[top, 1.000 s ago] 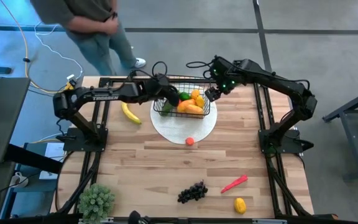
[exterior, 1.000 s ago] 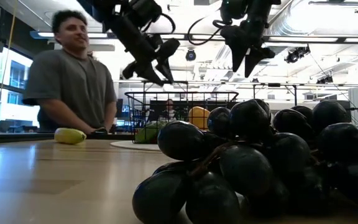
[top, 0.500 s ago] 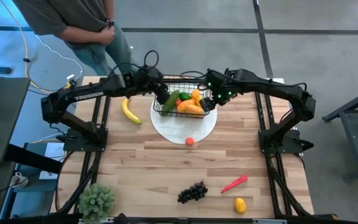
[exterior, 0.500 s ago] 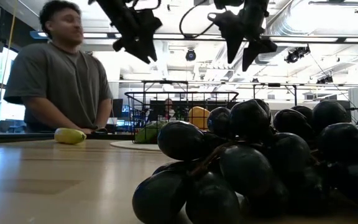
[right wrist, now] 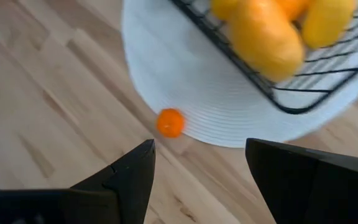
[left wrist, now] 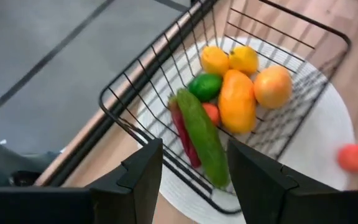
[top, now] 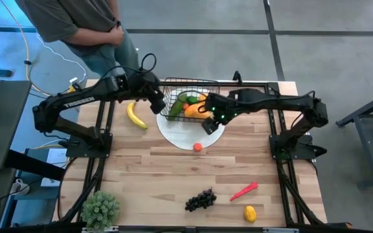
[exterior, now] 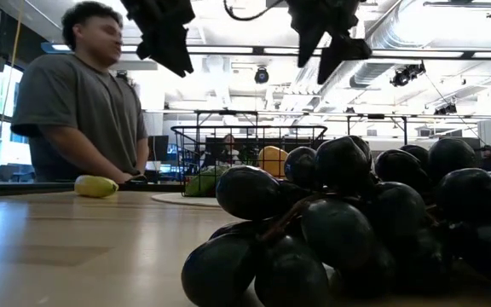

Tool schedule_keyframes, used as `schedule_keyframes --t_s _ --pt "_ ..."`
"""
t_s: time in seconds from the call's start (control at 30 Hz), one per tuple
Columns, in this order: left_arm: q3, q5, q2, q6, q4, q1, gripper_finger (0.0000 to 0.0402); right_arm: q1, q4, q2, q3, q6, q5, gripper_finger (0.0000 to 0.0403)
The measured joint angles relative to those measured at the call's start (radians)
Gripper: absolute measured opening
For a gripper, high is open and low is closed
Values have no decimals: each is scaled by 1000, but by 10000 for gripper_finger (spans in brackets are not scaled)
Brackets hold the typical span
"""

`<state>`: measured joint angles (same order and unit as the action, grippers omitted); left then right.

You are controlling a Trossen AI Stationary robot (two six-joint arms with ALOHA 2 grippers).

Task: Build produce basket
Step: Put the orange into the wire basket

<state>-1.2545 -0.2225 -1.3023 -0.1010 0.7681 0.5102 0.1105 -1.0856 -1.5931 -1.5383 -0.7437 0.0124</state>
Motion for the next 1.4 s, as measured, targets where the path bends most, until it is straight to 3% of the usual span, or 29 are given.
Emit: schedule_keyframes --t_s 0.37,0.9,1.4 --pt "0 57 39 -27 146 -3 170 -71 120 -110 0 -91 6 232" --pt "0 27 39 -9 236 -3 170 -133 144 -289 0 -226 26 232" --pt "1 -31 44 -18 345 -3 170 -138 208 -424 0 -253 47 232"
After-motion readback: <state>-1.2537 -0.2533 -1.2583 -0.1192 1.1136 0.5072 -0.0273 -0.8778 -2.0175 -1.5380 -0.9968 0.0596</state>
